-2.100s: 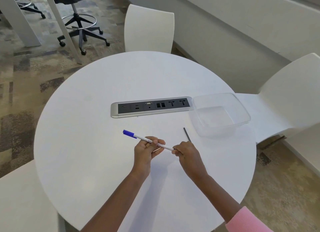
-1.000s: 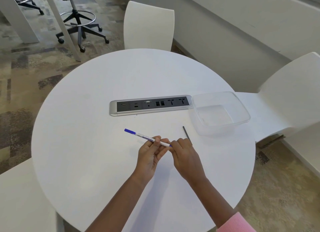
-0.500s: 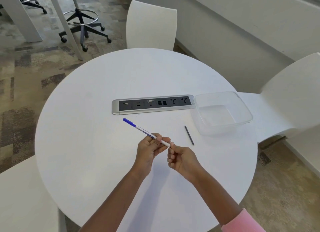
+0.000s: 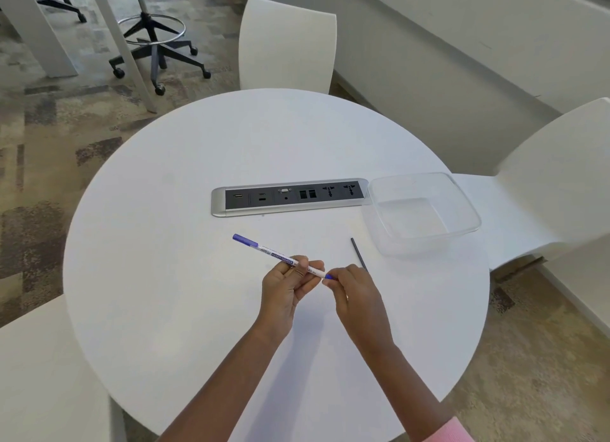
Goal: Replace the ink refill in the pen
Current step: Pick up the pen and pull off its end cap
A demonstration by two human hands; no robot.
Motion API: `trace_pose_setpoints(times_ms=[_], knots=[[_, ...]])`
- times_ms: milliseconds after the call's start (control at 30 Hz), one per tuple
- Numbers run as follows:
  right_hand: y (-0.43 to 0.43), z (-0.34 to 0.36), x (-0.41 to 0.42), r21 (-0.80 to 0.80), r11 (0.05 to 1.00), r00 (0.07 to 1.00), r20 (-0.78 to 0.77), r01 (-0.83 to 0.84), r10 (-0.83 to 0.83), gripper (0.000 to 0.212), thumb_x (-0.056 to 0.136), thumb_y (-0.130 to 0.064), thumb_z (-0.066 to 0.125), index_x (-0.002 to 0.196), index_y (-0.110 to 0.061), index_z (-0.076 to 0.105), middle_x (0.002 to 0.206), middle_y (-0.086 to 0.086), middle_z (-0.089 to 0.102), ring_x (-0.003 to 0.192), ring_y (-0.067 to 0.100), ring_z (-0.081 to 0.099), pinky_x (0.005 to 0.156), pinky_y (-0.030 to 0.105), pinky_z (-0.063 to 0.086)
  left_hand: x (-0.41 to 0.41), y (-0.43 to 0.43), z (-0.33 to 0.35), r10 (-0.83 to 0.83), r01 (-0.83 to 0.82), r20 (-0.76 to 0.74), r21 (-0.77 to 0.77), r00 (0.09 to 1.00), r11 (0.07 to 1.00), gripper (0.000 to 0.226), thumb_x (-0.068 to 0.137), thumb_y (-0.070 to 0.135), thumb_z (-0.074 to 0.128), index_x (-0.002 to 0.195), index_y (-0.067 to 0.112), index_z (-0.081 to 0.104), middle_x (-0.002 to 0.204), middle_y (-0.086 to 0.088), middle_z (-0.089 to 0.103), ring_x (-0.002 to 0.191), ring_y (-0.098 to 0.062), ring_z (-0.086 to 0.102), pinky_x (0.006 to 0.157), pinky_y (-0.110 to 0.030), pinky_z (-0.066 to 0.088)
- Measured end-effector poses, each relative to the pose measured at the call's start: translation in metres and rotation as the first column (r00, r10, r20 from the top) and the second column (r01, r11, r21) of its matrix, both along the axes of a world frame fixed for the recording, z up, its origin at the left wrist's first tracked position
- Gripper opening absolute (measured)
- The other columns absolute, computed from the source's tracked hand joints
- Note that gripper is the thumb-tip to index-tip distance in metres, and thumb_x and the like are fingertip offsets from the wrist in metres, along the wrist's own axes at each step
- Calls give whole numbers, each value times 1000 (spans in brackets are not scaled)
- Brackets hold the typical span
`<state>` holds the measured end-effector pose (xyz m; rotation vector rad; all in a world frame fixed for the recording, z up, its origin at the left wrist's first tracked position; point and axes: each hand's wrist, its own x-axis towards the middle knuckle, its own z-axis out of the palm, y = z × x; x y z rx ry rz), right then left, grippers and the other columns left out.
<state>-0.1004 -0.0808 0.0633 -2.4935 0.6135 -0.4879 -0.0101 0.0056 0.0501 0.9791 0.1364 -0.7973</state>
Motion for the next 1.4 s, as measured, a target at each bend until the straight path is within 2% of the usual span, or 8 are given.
trace_pose_setpoints(times_ms=[133,267,533,700,867,1067,1233,1400], knots=[[-3,4,4,-76,996,999,10,-45,45,12,83,-5,58,74,1,64,64,15,56,62,29,51,53,31,39,-1,-1,1,0,0,-13,-16,1000,1000,9,88,9,51,85,6,59,70,-5,76,70,-16,72,60,-19,57],[-3,7,8,391,918,998,-12,66,-67,21,84,-2,52,67,-6,63,63,6,53,65,16,46,58,23,33,1,1,3,-25,25,54,-8,998,1000,11,89,9,51,82,6,58,68,-5,75,69,-15,71,60,-18,56],[-21,25,11,971,43,972,-232,233,-33,27,89,-8,50,65,-6,62,47,-5,58,45,7,48,45,15,45,6,5,7,-122,112,221,56,968,992,14,88,8,52,75,10,59,70,-4,75,69,-16,70,65,-20,57],[-17,19,13,873,462,988,-132,155,-83,27,92,-12,46,74,-7,66,58,0,58,56,13,52,54,16,47,3,1,3,6,-9,75,32,997,999,12,89,9,52,82,4,60,70,-4,75,68,-16,71,62,-19,57],[-6,9,9,189,982,995,-95,19,-1,12,88,-15,56,88,-5,62,79,10,62,76,25,54,66,36,48,-1,-5,2,62,-62,-9,33,998,998,11,88,7,52,84,5,62,69,-4,75,67,-16,72,58,-19,57],[-10,11,10,-100,988,993,-36,-115,112,14,83,-4,59,73,5,61,64,19,55,61,31,50,46,39,46,0,-5,2,28,-28,-1,9,1000,1000,11,89,9,51,85,5,60,69,-4,76,68,-15,72,58,-17,56],[-11,9,13,329,944,996,-88,16,14,19,86,-8,54,69,-3,60,61,2,49,62,16,42,54,20,29,0,-2,0,1,-2,63,11,998,1000,12,90,9,50,81,5,58,68,-4,75,67,-16,71,60,-18,56],[-18,18,17,816,547,979,-204,188,-32,34,86,-6,53,52,-12,56,45,-4,43,45,10,38,47,19,32,0,2,-2,-47,45,139,17,989,999,13,88,11,52,77,7,57,69,-4,74,67,-15,70,61,-18,56]])
